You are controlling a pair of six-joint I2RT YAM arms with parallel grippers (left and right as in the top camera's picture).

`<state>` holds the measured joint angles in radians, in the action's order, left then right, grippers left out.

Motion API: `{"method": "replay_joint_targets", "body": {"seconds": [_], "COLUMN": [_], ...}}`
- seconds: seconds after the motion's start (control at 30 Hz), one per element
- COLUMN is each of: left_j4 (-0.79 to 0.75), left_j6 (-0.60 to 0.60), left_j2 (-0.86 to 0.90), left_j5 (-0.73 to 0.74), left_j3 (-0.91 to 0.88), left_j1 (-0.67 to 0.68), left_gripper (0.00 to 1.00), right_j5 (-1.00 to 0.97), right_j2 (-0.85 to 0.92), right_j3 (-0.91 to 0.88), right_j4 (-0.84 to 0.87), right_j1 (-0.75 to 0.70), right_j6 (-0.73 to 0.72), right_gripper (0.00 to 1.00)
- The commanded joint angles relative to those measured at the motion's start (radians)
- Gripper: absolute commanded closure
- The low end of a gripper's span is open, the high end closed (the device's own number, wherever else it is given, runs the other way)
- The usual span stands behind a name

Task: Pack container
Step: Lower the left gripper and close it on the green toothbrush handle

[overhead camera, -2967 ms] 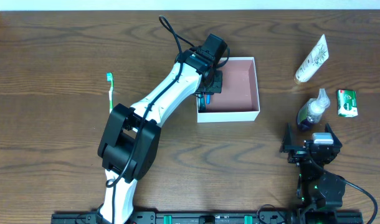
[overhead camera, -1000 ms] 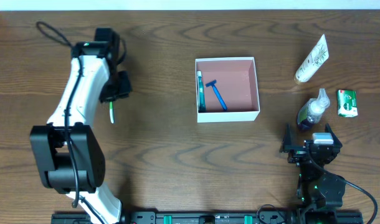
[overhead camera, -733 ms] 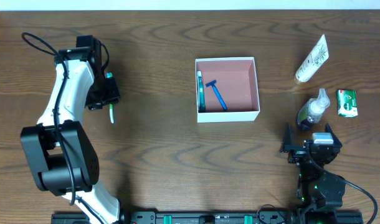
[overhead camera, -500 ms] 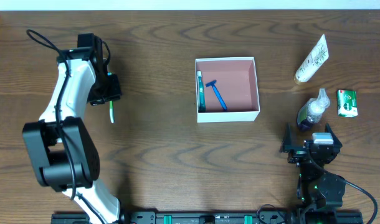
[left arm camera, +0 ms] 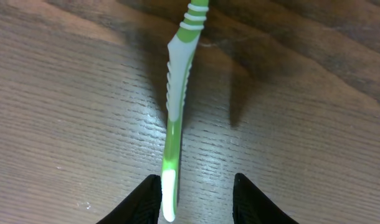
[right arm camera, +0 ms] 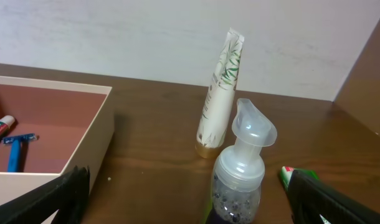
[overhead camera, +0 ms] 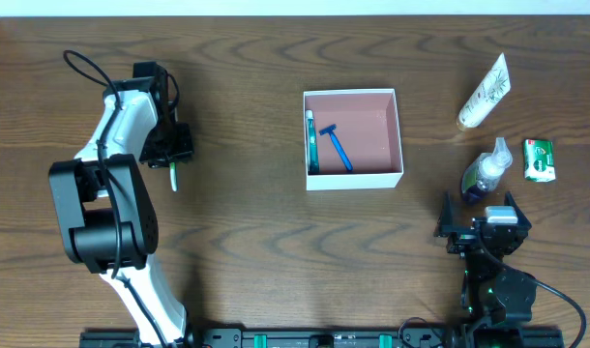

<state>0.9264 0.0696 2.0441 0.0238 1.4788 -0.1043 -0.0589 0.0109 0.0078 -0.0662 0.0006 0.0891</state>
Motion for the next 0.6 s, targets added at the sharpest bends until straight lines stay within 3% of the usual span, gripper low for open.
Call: {"method": "replay_joint_targets", "body": {"seconds": [0.0, 0.57], "left_j4": [-0.001, -0.027], "left_j6": [-0.041, -0.107], "left_j2": [0.004, 0.043], "left_j5": [0.002, 0.003], "left_j3": [-0.003, -0.003], "left_j1": [-0.019, -0.047], "left_gripper": [0.62, 0.62], "right_j5": [0.003, 0.004], "right_j2": [-0.006, -0.006], "right_j3": [-0.002, -0.002], "right_j4": [-0.004, -0.004], "right_j1": [0.007, 0.007], "right_j6": [0.013, 0.013], "right_gripper": [0.01, 0.01]}}
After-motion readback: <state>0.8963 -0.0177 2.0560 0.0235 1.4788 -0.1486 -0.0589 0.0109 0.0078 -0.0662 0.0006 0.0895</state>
